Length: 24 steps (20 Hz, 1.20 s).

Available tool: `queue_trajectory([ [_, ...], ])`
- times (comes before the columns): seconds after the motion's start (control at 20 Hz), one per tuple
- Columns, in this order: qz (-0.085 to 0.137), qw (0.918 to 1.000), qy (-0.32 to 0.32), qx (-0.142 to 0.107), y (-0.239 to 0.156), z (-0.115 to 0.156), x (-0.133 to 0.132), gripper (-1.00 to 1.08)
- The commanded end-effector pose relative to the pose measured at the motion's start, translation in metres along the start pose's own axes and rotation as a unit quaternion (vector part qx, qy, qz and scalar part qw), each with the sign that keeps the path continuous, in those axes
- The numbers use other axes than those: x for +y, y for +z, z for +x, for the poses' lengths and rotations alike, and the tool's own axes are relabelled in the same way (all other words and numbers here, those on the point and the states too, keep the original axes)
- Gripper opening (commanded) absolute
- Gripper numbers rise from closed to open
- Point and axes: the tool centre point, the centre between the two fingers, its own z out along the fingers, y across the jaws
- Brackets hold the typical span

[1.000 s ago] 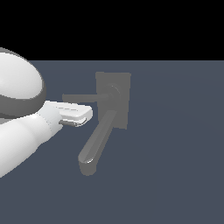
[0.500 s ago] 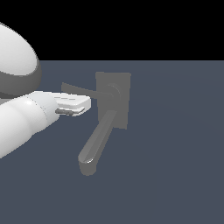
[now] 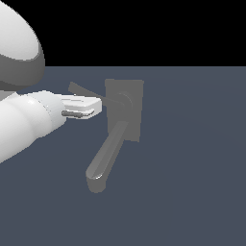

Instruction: Turn on the faucet by rotating a designated handle.

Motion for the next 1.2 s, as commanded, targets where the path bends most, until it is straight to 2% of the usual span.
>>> queue_trajectory([
  [0.0,0.0,1.0,0.001,-0.003,0.0,-0.011,-0.003,-1.0],
  [0.55,-0.001,1.0,0.002,-0.005,0.0,-0.048,-0.014,-1.0],
  [0.65,0.002,1.0,0.0,0.002,-0.001,-0.038,-0.016,-1.0],
  [1.15,0.001,1.0,0.001,-0.001,-0.001,-0.06,-0.036,-1.0],
])
